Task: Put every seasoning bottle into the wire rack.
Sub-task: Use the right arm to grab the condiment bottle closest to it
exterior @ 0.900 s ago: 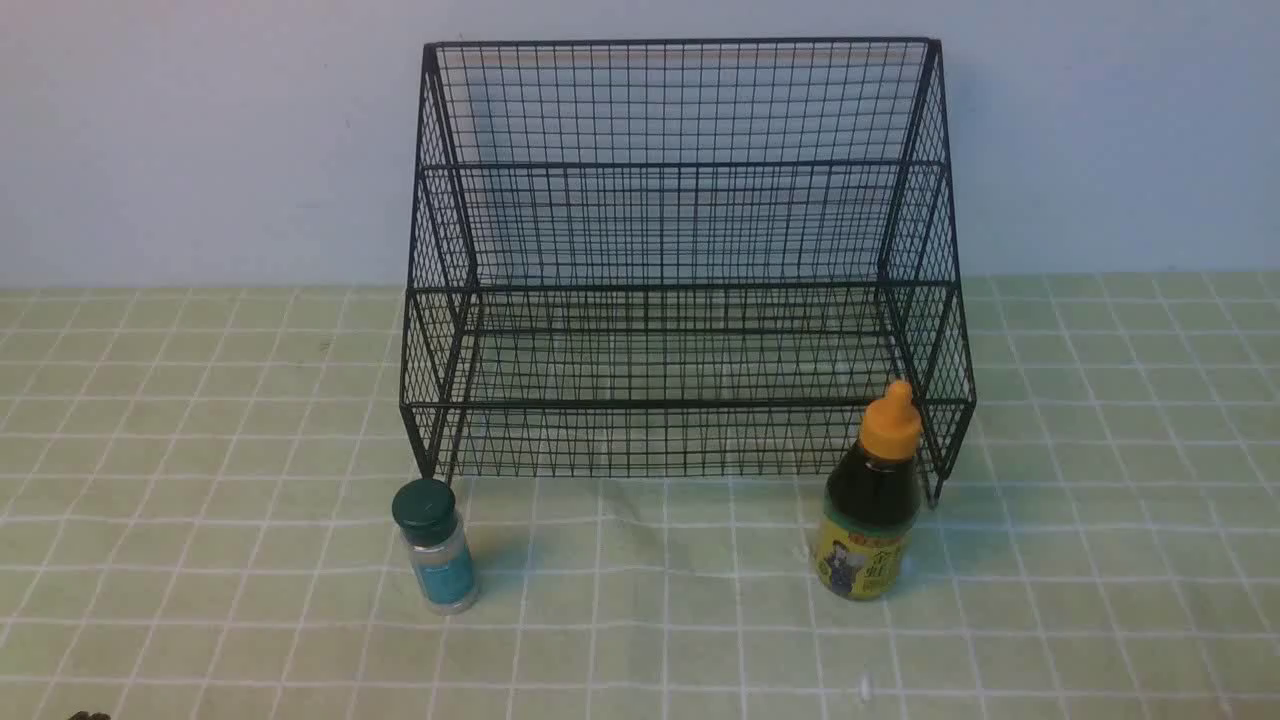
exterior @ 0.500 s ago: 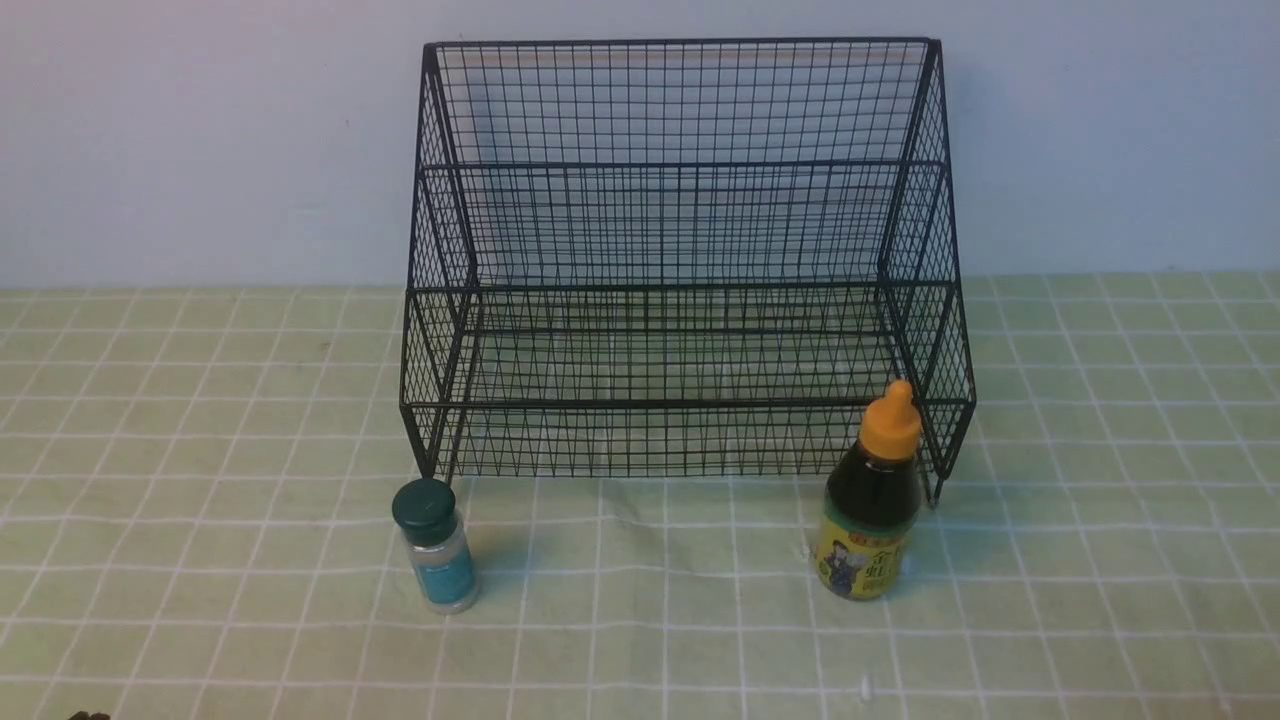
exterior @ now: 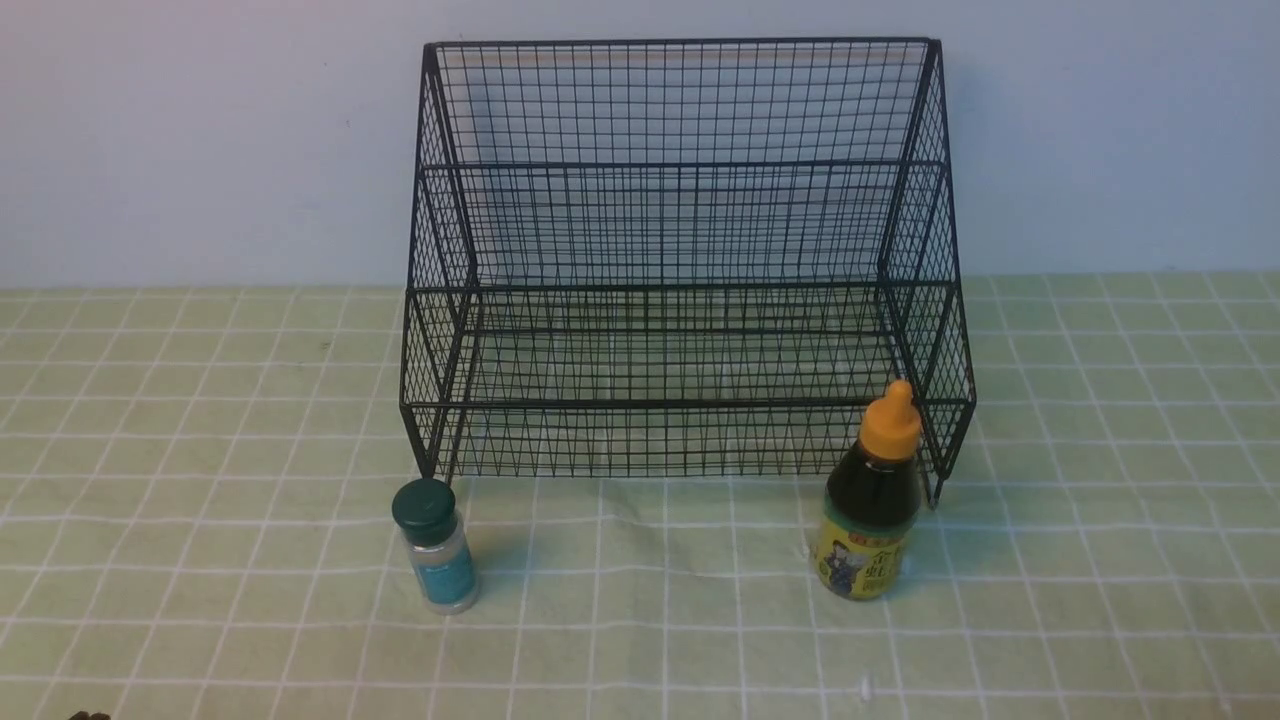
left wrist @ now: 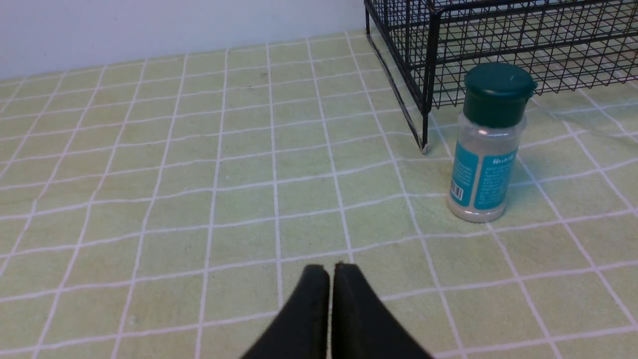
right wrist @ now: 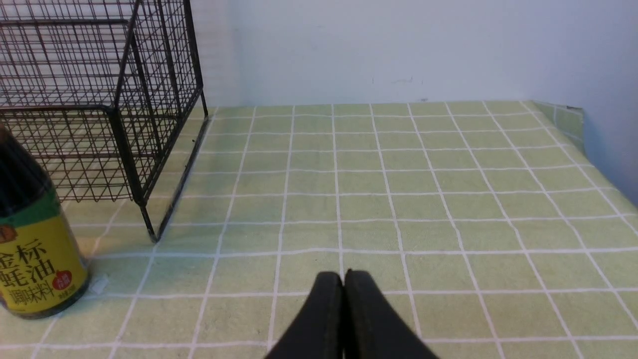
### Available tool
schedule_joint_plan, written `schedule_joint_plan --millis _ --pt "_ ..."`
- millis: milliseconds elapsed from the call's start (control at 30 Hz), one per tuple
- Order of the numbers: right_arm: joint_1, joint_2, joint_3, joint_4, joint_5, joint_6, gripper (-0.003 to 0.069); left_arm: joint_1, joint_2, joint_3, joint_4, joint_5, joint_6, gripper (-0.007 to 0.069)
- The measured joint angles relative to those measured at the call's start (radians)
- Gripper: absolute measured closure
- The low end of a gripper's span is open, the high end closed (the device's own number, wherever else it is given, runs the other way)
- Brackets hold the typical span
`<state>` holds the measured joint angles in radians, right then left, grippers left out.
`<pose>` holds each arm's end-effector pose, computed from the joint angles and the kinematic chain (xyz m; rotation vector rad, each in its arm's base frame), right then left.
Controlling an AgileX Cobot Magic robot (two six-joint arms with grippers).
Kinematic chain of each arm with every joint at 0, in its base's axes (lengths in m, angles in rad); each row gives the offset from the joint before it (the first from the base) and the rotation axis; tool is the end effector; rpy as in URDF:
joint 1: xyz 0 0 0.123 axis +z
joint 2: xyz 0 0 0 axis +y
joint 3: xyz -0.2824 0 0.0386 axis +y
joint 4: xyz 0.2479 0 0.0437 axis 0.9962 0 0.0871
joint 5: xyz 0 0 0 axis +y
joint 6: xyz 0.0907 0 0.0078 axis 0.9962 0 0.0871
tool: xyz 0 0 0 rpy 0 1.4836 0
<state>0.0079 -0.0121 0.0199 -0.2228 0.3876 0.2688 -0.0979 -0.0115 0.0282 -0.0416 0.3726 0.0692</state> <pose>0.0521 -0.0072 0.1731 0.1082 1.8662 -0.0299 0.0523 -0.0065 0.1707 0.1305 1.8685 -0.0607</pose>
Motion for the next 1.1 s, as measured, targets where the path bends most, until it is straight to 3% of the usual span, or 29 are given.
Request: schedule_joint_plan --millis 233,367,467,867,1000,1100 --pt "0.000 0.000 0.004 0.027 -0.033 0.029 0.0673 0.000 0.000 0.000 0.000 0.000 0.000 0.0631" --pt "0.000 0.000 0.009 0.189 -0.178 0.132 0.0673 0.000 0.000 0.000 0.000 0.000 0.000 0.0631" --pt "0.000 0.000 0.009 0.397 -0.381 0.249 0.0673 0.000 0.000 0.000 0.000 0.000 0.000 0.0631" --pt "0.001 0.000 0.002 0.490 -0.621 0.229 0.0673 0.000 0.000 0.000 0.000 0.000 0.000 0.0631" --pt "0.025 0.006 -0.128 0.418 -0.504 0.229 0.0673 0.000 0.000 0.000 0.000 0.000 0.000 0.0631" --pt "0.072 0.128 -0.398 0.246 -0.188 0.222 0.0673 0.000 0.000 0.000 0.000 0.000 0.000 0.0631"
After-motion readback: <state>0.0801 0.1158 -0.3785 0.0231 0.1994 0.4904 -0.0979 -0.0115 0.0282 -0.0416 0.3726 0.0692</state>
